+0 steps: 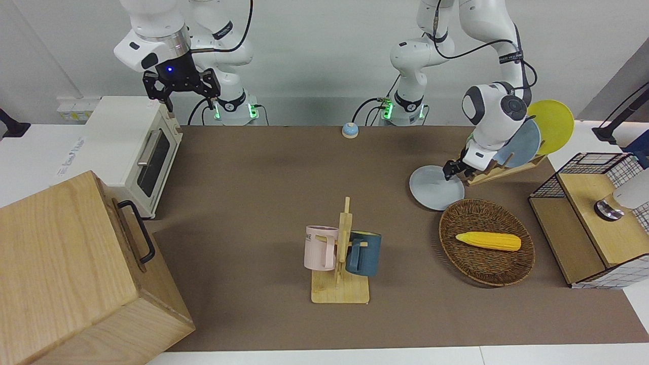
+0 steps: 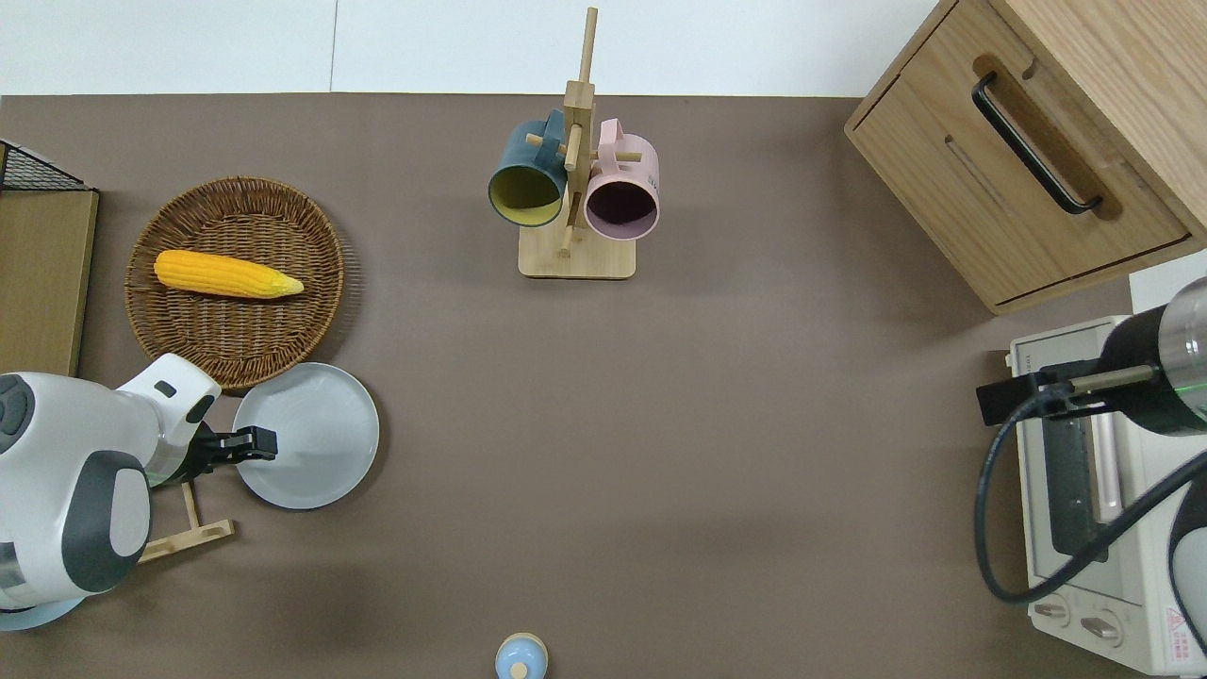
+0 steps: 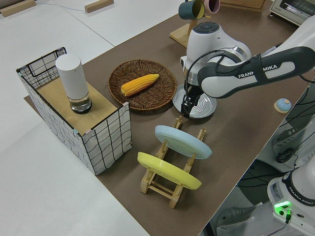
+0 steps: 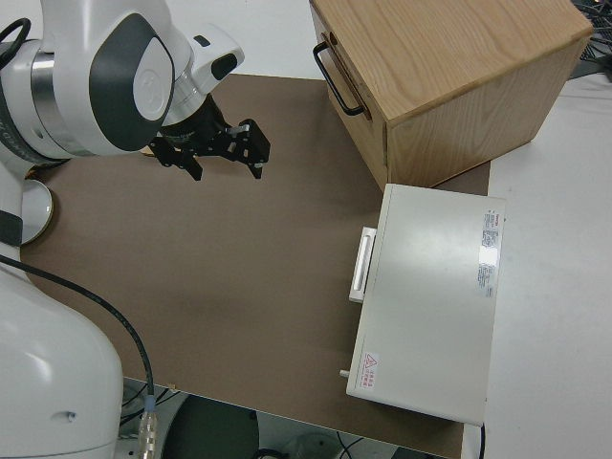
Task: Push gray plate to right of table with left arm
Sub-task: 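Move the left gripper against the gray plate's edge nearest the arm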
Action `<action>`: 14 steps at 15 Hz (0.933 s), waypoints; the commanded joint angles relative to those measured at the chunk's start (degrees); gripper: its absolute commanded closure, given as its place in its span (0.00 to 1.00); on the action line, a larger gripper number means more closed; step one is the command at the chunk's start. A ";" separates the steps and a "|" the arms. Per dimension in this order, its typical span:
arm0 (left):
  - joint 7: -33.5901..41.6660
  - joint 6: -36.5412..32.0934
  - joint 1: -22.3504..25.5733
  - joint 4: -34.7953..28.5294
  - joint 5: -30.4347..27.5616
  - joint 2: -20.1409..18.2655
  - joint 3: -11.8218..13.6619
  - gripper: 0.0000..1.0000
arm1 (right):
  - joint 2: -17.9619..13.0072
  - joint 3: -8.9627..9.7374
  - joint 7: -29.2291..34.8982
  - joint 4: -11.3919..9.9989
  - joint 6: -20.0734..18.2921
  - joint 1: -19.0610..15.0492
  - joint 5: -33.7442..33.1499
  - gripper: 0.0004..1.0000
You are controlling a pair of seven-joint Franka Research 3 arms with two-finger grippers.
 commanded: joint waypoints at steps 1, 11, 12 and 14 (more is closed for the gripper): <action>0.77 1.23 0.21 -0.93 0.32 0.34 -0.07 0.35 | -0.60 0.30 -0.43 -0.23 -0.68 -0.46 -0.03 0.00; 1.91 2.46 0.39 -1.02 0.32 2.28 -0.07 0.89 | -0.60 0.30 -0.43 -0.23 -0.68 -0.46 0.05 0.00; 1.91 2.46 0.30 -1.02 0.32 2.36 -0.07 0.99 | -0.60 0.30 -0.43 -0.23 -0.68 -0.46 0.05 0.00; 1.91 2.46 0.13 -1.02 0.32 2.37 -0.07 1.00 | -0.60 0.30 -0.43 -0.23 -0.68 -0.46 -0.03 0.00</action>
